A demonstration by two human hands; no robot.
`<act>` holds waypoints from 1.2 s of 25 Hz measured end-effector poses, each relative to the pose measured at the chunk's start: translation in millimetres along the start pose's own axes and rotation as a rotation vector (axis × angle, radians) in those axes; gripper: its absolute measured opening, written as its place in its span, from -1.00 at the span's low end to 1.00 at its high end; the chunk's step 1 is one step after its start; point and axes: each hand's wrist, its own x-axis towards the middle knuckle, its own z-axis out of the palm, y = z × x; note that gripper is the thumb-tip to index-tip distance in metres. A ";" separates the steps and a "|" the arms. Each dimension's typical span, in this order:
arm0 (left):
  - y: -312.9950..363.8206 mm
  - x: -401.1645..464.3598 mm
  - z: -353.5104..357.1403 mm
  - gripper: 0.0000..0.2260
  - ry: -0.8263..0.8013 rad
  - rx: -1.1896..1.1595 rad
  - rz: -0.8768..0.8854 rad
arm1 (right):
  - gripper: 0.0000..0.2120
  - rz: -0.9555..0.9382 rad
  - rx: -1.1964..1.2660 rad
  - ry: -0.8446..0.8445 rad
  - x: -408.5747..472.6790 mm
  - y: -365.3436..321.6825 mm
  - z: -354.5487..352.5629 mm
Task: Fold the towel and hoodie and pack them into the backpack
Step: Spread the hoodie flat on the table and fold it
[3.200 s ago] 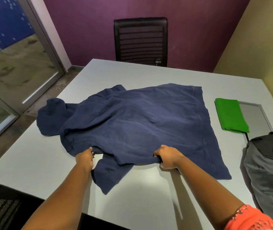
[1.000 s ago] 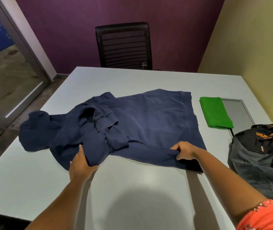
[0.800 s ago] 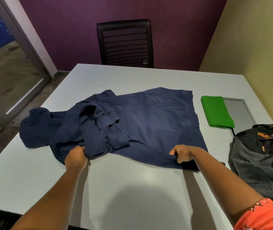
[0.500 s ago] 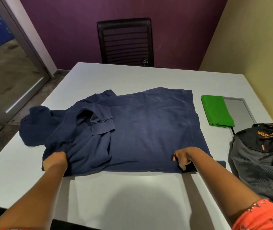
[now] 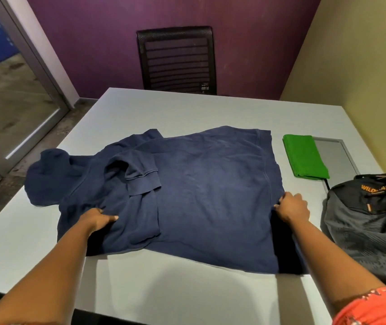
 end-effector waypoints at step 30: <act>-10.9 -13.6 6.4 -0.74 0.324 -0.428 0.018 | -0.49 -0.404 -0.420 -0.702 -46.4 6.9 -10.7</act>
